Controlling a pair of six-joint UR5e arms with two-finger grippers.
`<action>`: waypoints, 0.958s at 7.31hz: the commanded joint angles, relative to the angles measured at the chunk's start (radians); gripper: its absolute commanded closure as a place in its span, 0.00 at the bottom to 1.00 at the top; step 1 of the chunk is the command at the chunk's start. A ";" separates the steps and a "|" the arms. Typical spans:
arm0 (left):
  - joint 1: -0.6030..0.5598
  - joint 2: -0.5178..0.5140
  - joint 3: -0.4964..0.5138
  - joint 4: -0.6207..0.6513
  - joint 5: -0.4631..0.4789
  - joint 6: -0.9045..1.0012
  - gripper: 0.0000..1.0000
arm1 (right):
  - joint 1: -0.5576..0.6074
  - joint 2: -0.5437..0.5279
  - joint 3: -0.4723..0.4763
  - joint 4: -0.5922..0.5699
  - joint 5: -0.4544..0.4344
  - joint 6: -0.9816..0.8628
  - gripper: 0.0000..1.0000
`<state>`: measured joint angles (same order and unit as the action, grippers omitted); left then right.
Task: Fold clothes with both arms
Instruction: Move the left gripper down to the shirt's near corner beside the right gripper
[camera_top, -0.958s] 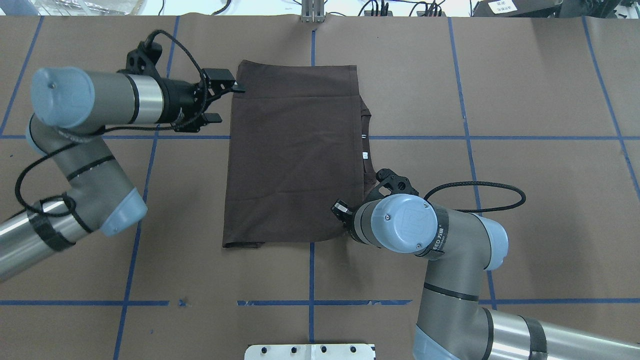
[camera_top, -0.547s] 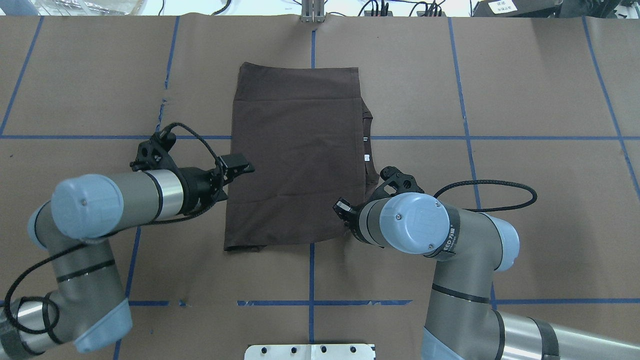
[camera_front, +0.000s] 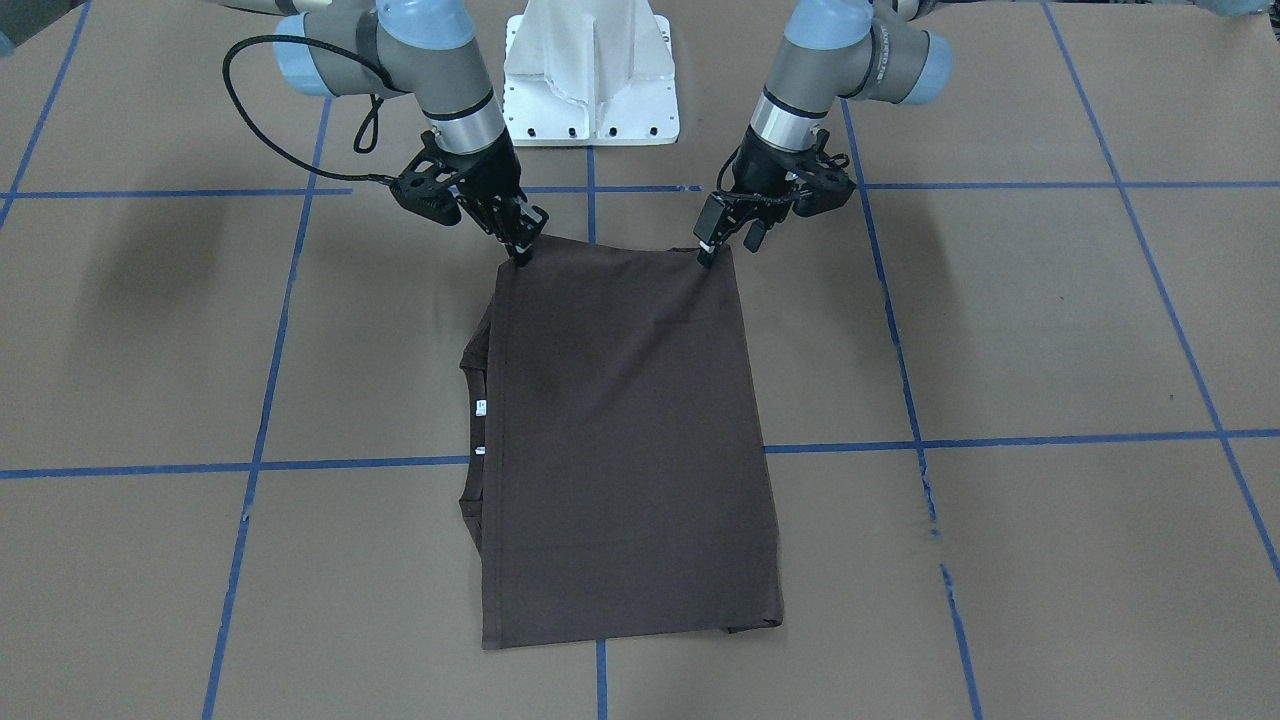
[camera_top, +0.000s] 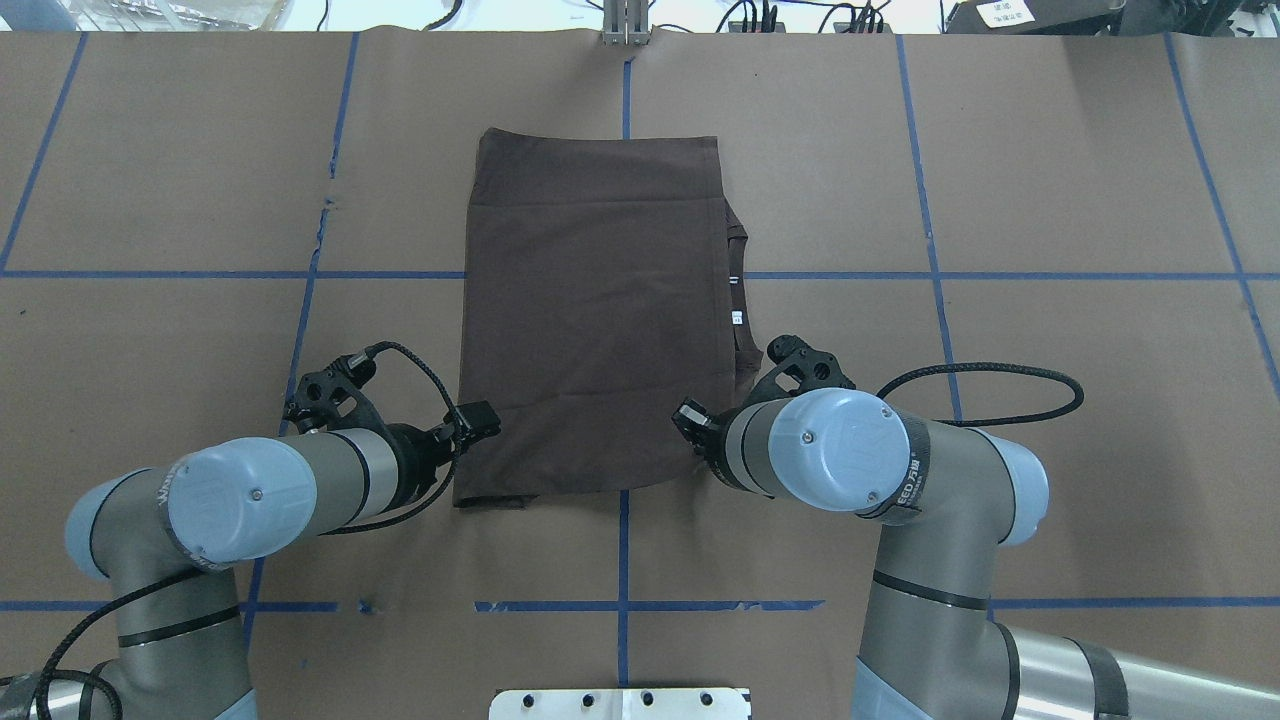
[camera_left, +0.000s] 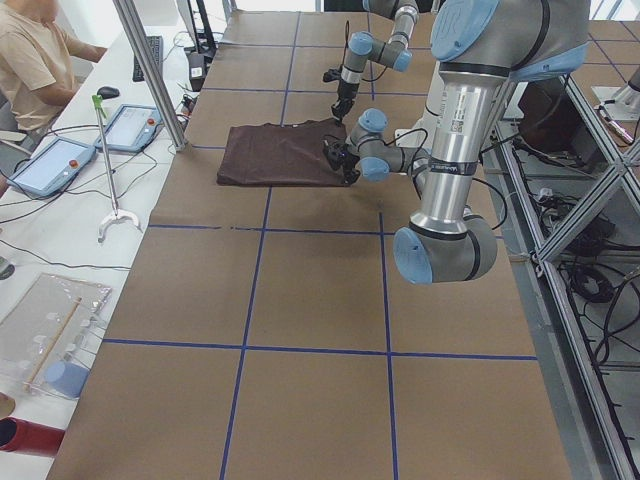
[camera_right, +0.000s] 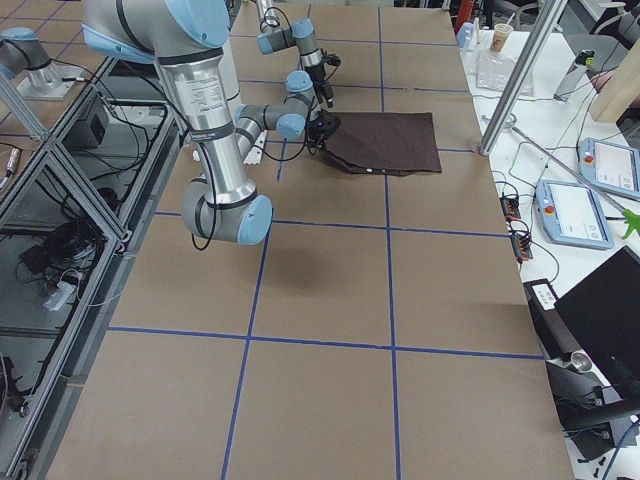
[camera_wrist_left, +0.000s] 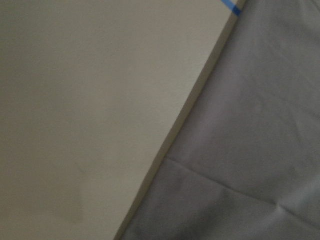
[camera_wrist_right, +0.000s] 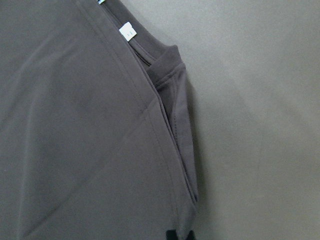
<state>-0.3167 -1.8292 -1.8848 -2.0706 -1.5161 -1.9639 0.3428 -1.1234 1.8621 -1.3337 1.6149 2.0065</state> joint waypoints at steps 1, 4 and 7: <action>0.037 -0.004 0.024 0.004 -0.001 -0.023 0.21 | 0.001 -0.001 0.000 0.001 0.000 0.000 1.00; 0.037 0.004 0.024 0.004 -0.001 -0.023 0.48 | 0.001 -0.001 0.008 0.001 0.000 0.000 1.00; 0.037 0.010 0.024 0.006 -0.001 -0.023 0.62 | 0.002 -0.001 0.014 -0.001 0.003 0.000 1.00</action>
<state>-0.2793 -1.8222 -1.8608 -2.0649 -1.5171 -1.9865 0.3446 -1.1244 1.8715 -1.3333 1.6161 2.0064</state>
